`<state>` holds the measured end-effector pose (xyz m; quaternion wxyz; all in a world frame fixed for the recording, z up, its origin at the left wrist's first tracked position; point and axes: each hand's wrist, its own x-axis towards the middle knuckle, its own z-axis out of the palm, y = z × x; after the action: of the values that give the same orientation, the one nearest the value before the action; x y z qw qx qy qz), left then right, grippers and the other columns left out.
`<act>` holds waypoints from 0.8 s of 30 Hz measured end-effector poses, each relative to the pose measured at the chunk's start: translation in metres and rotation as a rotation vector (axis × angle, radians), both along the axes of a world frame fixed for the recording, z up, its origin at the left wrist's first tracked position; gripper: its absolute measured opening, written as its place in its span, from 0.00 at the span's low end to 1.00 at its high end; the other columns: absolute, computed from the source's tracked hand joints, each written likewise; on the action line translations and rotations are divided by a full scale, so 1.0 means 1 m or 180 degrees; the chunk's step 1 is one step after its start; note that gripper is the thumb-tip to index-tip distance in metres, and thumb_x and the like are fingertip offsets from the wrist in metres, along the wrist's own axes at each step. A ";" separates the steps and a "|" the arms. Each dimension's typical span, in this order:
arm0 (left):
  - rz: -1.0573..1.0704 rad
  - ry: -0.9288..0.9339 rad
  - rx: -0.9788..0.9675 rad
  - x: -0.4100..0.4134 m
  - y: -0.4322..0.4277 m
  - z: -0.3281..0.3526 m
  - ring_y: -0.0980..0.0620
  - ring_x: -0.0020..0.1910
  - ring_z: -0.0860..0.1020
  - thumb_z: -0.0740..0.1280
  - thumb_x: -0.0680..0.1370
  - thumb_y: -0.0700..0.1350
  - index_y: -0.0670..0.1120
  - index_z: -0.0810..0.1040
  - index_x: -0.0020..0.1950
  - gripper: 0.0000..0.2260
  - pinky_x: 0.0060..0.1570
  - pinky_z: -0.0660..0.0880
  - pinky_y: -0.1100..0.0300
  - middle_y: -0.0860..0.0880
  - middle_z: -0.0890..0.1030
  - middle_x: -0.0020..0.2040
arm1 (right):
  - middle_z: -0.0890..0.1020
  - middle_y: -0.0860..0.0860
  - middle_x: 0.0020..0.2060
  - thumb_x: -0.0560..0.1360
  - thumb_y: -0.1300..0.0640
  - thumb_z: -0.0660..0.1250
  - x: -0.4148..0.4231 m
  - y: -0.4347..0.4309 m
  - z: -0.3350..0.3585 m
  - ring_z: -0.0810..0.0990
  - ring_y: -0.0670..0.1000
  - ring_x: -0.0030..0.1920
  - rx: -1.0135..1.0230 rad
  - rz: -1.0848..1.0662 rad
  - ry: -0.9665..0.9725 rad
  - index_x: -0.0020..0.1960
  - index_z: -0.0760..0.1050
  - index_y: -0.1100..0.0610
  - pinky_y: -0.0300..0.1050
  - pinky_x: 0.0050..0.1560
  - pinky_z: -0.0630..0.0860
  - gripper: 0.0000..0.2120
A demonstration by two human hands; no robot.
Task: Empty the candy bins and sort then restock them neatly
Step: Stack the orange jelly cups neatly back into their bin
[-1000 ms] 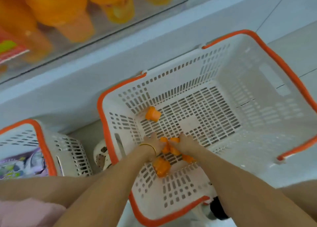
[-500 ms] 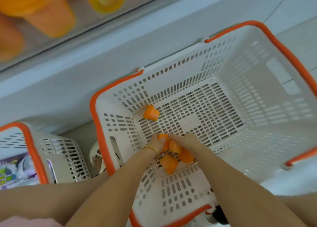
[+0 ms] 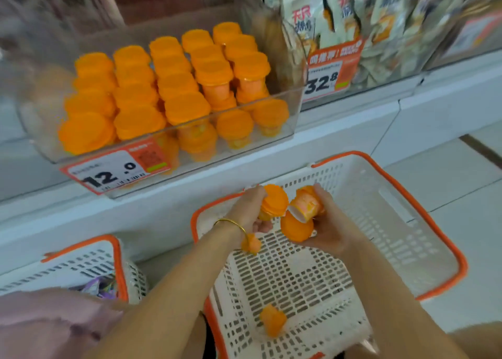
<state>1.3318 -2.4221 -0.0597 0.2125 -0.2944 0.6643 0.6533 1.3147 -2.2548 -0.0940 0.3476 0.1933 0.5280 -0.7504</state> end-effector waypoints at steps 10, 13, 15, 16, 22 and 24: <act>-0.0069 0.2409 -0.1566 -0.005 -0.043 0.203 0.57 0.34 0.71 0.61 0.80 0.44 0.50 0.71 0.38 0.10 0.32 0.69 0.62 0.52 0.72 0.35 | 0.79 0.46 0.41 0.65 0.39 0.73 -0.007 -0.022 0.198 0.78 0.45 0.41 0.1088 -0.0757 0.2625 0.43 0.73 0.49 0.42 0.44 0.75 0.17; -0.0472 0.2295 -0.2332 -0.025 -0.052 0.213 0.50 0.38 0.67 0.57 0.70 0.54 0.50 0.66 0.33 0.10 0.35 0.62 0.55 0.48 0.70 0.37 | 0.75 0.51 0.37 0.68 0.43 0.74 -0.029 -0.040 0.225 0.75 0.50 0.38 0.2050 -0.0737 0.3591 0.44 0.74 0.56 0.43 0.36 0.71 0.18; -0.0717 0.2019 -0.2647 -0.040 -0.059 0.208 0.46 0.38 0.67 0.55 0.70 0.55 0.47 0.64 0.32 0.13 0.36 0.60 0.54 0.47 0.68 0.33 | 0.72 0.55 0.33 0.66 0.36 0.72 -0.050 -0.051 0.229 0.71 0.59 0.37 0.2730 -0.0577 0.4281 0.39 0.73 0.59 0.52 0.35 0.66 0.25; -0.0846 0.1915 -0.2775 -0.047 -0.062 0.204 0.45 0.37 0.67 0.57 0.73 0.54 0.46 0.63 0.31 0.15 0.35 0.60 0.54 0.47 0.66 0.31 | 0.69 0.52 0.31 0.64 0.32 0.70 -0.060 -0.056 0.228 0.70 0.58 0.38 0.3032 -0.0429 0.4479 0.36 0.70 0.54 0.50 0.37 0.63 0.25; -0.1397 0.1595 -0.3531 -0.063 -0.072 0.182 0.36 0.48 0.74 0.57 0.81 0.50 0.48 0.64 0.33 0.17 0.44 0.69 0.51 0.38 0.75 0.44 | 0.78 0.58 0.50 0.61 0.27 0.61 -0.082 -0.074 0.212 0.73 0.60 0.59 0.4441 -0.0102 0.5345 0.49 0.75 0.60 0.60 0.50 0.75 0.37; -0.1512 0.1558 -0.3614 -0.066 -0.075 0.177 0.38 0.56 0.75 0.57 0.81 0.51 0.49 0.73 0.43 0.10 0.53 0.69 0.50 0.40 0.78 0.53 | 0.78 0.58 0.50 0.61 0.27 0.58 -0.088 -0.072 0.207 0.70 0.58 0.60 0.4612 -0.0085 0.5509 0.47 0.75 0.60 0.60 0.49 0.75 0.37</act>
<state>1.2656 -2.4968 0.1175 0.0055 -0.0493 0.9815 0.1851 1.2266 -2.3270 0.1129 -0.3373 -0.2300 0.9000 -0.1525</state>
